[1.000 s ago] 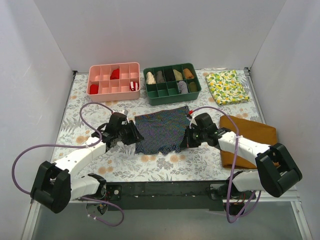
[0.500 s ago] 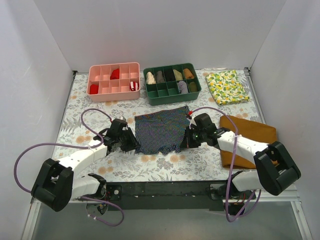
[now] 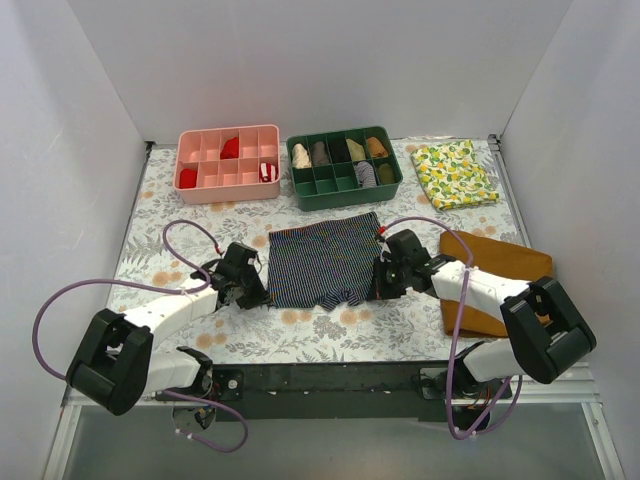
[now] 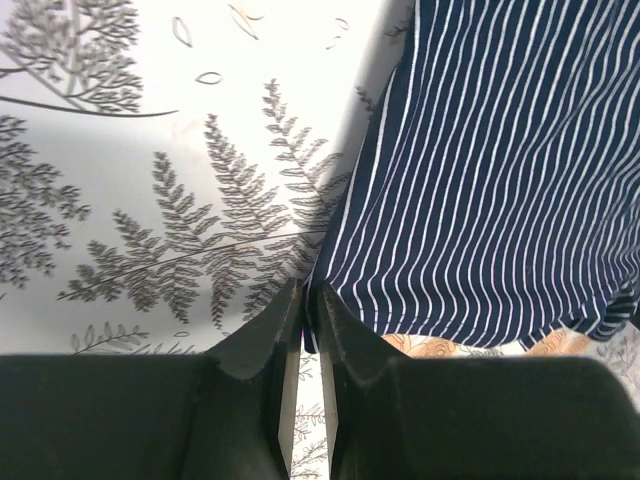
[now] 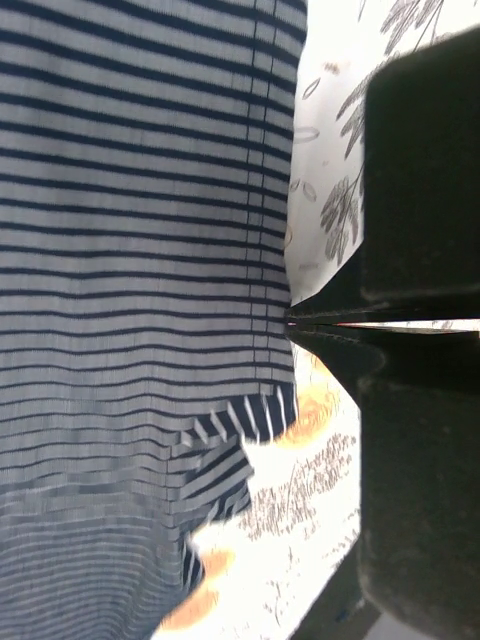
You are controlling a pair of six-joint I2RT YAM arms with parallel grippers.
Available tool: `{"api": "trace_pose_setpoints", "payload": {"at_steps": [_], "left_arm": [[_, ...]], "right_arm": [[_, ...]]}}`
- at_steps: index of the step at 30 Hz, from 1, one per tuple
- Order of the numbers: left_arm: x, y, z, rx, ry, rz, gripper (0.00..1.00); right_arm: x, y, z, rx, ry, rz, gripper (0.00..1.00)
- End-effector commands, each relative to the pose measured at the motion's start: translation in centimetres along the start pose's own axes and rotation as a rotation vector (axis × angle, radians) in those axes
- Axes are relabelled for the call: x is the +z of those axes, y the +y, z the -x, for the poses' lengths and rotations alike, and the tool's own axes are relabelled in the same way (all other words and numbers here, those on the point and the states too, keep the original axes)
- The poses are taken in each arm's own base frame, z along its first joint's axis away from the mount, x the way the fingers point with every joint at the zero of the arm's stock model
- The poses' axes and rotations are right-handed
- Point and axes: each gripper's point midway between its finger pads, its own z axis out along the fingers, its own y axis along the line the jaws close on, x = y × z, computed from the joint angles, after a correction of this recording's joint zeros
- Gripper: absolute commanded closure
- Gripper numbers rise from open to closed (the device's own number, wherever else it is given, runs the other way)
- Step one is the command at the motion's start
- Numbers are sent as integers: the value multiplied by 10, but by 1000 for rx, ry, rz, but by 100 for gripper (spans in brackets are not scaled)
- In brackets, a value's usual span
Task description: Roll the underwear
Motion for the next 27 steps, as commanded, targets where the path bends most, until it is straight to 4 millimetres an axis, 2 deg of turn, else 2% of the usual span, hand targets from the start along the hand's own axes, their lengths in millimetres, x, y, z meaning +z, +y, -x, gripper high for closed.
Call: {"api": "trace_pose_setpoints", "payload": {"at_steps": [1,4,5,8,10,13,14,17,18,20,21,23,27], "left_arm": [[-4,31,1,-3,-20,156,89],[-9,22,4,13,-23,120,77],[-13,13,9,16,-35,91,75],[-25,10,20,18,-70,108,63],[-36,3,30,20,-96,105,58],[-50,-23,42,49,-120,11,57],[-55,-37,43,67,-115,-60,57],[-59,-64,43,87,-100,-185,55],[-56,-69,35,94,-58,-220,55],[-52,-79,31,101,-33,-276,54],[-47,-79,22,100,11,-289,54],[-42,-85,17,97,30,-316,55],[-21,-76,2,100,91,-278,56]], "right_arm": [[0,-20,-9,-6,20,-99,99],[-2,-23,-10,-18,19,-112,99],[-3,-22,-9,-22,13,-107,99],[-8,-20,-5,-29,8,-111,99],[-11,-13,-1,-37,-8,-84,99],[-19,10,13,-50,-67,19,99],[-20,20,18,-46,-84,63,99],[-21,34,23,-42,-101,119,99],[-20,35,24,-39,-101,124,99],[-16,42,22,-45,-83,148,99],[-15,45,24,-44,-83,153,99],[-10,49,21,-50,-64,162,99],[1,53,20,-47,-49,176,99]]}}
